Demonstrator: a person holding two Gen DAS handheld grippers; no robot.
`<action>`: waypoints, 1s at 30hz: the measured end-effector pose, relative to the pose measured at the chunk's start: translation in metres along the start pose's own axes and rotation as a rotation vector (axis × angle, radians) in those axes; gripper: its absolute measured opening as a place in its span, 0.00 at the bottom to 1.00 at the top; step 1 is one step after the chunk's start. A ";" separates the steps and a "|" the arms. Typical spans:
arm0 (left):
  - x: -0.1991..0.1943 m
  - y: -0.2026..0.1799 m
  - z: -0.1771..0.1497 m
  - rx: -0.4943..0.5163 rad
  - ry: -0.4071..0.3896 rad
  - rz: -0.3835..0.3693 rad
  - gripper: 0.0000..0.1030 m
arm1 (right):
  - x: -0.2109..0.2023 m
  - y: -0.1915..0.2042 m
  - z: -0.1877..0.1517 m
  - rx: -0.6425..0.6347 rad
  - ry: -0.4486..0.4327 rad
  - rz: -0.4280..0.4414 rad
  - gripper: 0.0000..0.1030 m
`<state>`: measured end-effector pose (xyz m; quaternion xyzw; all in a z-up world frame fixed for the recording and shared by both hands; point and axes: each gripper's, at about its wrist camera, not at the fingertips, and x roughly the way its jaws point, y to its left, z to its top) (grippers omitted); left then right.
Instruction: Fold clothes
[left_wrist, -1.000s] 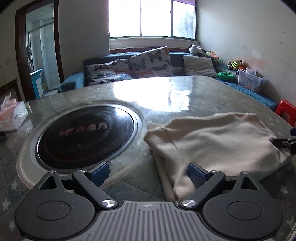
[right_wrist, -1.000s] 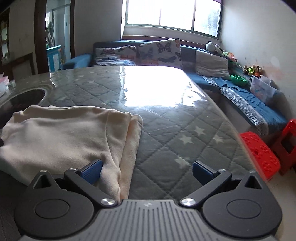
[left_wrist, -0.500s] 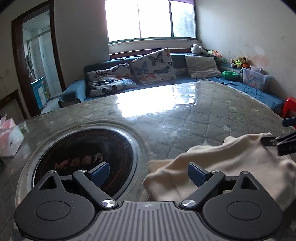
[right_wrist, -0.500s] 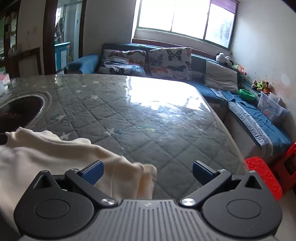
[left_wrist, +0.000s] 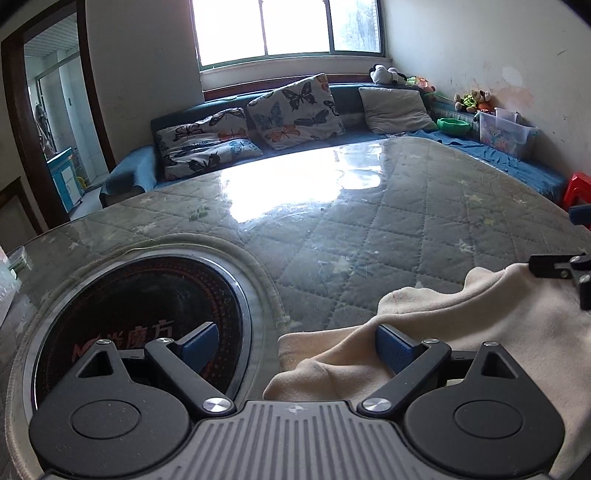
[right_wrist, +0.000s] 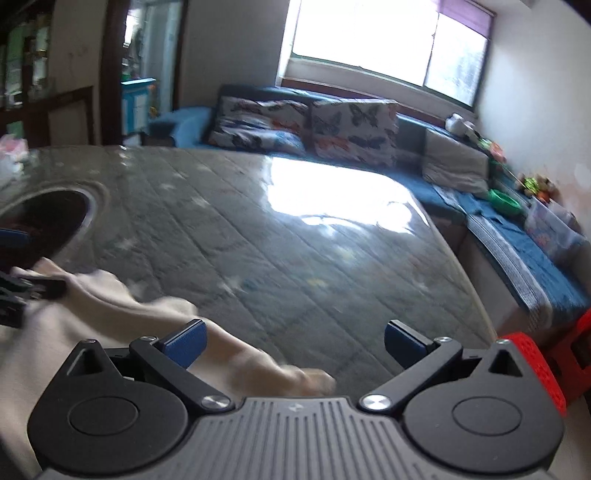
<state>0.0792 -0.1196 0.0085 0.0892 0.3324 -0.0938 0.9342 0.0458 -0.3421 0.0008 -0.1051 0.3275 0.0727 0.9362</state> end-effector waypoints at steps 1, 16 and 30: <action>-0.001 -0.001 0.001 -0.002 -0.001 -0.003 0.91 | 0.001 0.006 0.003 -0.012 -0.004 0.017 1.00; 0.013 -0.012 0.011 0.027 0.029 -0.039 0.94 | 0.026 0.032 0.015 -0.073 0.012 0.060 1.00; 0.009 0.008 0.010 -0.054 0.025 -0.040 0.96 | 0.022 0.052 0.019 -0.119 -0.006 0.158 1.00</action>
